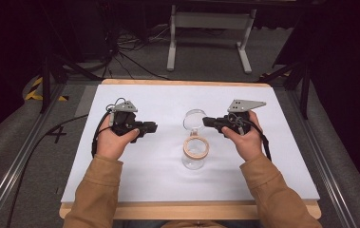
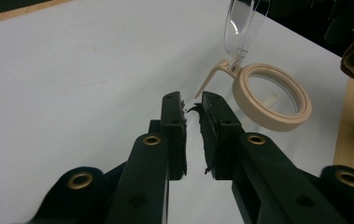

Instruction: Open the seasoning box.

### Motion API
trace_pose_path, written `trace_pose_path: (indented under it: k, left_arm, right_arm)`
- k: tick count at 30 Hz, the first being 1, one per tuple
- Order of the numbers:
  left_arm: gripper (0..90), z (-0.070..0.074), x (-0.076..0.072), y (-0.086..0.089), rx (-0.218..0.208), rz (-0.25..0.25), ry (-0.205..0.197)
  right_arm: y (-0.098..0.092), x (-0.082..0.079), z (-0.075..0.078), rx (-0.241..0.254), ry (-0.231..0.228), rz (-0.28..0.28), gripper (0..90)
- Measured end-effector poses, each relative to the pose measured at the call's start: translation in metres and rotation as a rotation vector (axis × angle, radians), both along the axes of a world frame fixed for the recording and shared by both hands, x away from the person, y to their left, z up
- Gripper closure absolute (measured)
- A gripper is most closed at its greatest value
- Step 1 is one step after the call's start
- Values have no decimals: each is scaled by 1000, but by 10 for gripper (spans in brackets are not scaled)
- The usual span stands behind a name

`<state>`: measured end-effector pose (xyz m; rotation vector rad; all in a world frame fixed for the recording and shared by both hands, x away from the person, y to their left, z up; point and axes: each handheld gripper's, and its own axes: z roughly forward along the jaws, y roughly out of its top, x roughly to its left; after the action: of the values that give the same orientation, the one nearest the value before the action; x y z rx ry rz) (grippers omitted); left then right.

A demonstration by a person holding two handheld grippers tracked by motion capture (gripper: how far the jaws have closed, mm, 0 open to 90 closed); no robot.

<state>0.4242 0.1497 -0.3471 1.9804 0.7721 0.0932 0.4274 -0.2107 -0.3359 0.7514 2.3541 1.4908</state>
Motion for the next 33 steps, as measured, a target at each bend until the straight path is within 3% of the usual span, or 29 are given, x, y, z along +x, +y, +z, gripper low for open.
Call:
trace_pose_path:
  k: [11,18,23,28,33]
  left_arm:
    - [747,2,-1,4,3,-3,10]
    - [681,5,-7,12,28,10,10]
    - [653,4,-12,19,51,34,25]
    - [630,2,-16,30,69,63,31]
    - [608,-1,-17,38,88,86,59]
  right_arm:
    - [-5,-9,8,-14,-27,11,900]
    - [-22,-20,14,-48,-34,3,869]
    - [-42,-23,14,-53,-20,-39,816]
    - [-70,-21,9,-21,22,-100,740]
    - [-95,-19,3,-47,43,-173,710]
